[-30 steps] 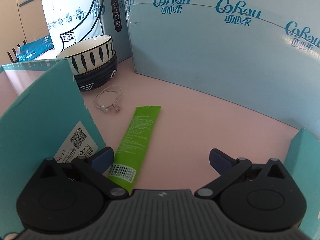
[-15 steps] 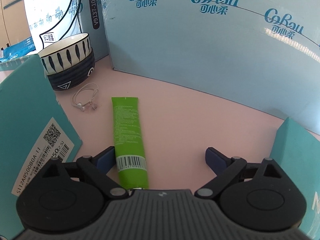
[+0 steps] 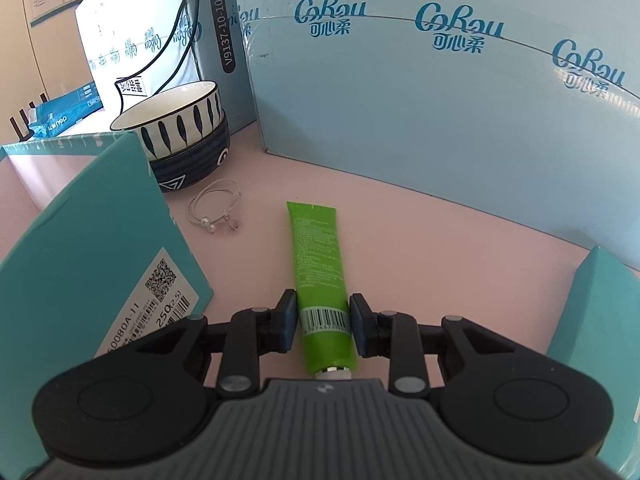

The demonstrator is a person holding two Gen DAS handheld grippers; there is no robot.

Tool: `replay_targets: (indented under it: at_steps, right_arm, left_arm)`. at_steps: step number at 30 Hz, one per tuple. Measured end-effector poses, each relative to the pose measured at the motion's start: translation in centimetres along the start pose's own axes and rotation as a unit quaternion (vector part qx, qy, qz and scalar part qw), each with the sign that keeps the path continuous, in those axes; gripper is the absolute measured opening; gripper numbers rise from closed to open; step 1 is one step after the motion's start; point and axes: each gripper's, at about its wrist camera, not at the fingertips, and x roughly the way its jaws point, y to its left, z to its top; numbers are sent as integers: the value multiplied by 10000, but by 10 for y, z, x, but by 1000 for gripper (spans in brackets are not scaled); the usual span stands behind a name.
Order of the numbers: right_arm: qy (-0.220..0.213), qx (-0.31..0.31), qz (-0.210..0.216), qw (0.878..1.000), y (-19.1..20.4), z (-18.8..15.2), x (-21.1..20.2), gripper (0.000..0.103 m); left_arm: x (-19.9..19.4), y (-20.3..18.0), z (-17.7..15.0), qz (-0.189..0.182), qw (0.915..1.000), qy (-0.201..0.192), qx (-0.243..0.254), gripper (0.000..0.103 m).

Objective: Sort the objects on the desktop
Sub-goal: 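Close the right gripper on the green tube, then lift the green tube with the right gripper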

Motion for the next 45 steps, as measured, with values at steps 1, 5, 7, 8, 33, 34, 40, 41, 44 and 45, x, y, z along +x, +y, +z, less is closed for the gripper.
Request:
replay_targets:
  at_steps: [1, 5, 7, 8, 33, 34, 40, 41, 44, 45]
  right_arm:
    - [6, 36, -2, 10000, -1, -1, -2, 31]
    - [28, 204, 31, 9998, -2, -6, -9, 31]
    - [36, 305, 36, 9995, -2, -9, -14, 31]
    - [37, 365, 40, 9993, -2, -11, -16, 31]
    - [514, 695, -263, 9959, 37, -62, -79, 33]
    - [545, 690, -276, 9957, 37, -62, -78, 34]
    - [521, 527, -487, 9961, 44, -60, -72, 40]
    - [516, 522, -508, 9960, 44, -59, -71, 41]
    - [472, 556, -540, 9959, 43, -59, -69, 44]
    - [459, 559, -539, 9959, 43, -59, -69, 45]
  left_arm:
    - [0, -1, 0, -7, 10000, 11, 4, 103]
    - [1, -3, 0, -64, 10000, 34, 51, 103]
    - [1, -4, 0, -114, 9999, 33, 80, 103]
    - [1, -5, 0, -145, 9998, 37, 97, 103]
    - [6, -12, 2, -781, 9954, 200, 514, 103]
    - [6, -12, 3, -787, 9953, 203, 535, 103]
    - [8, -13, 5, -828, 9946, 213, 593, 103]
    - [7, -13, 5, -833, 9945, 221, 598, 103]
    - [8, -12, 5, -831, 9944, 231, 607, 103]
    - [7, -12, 5, -829, 9944, 233, 605, 103]
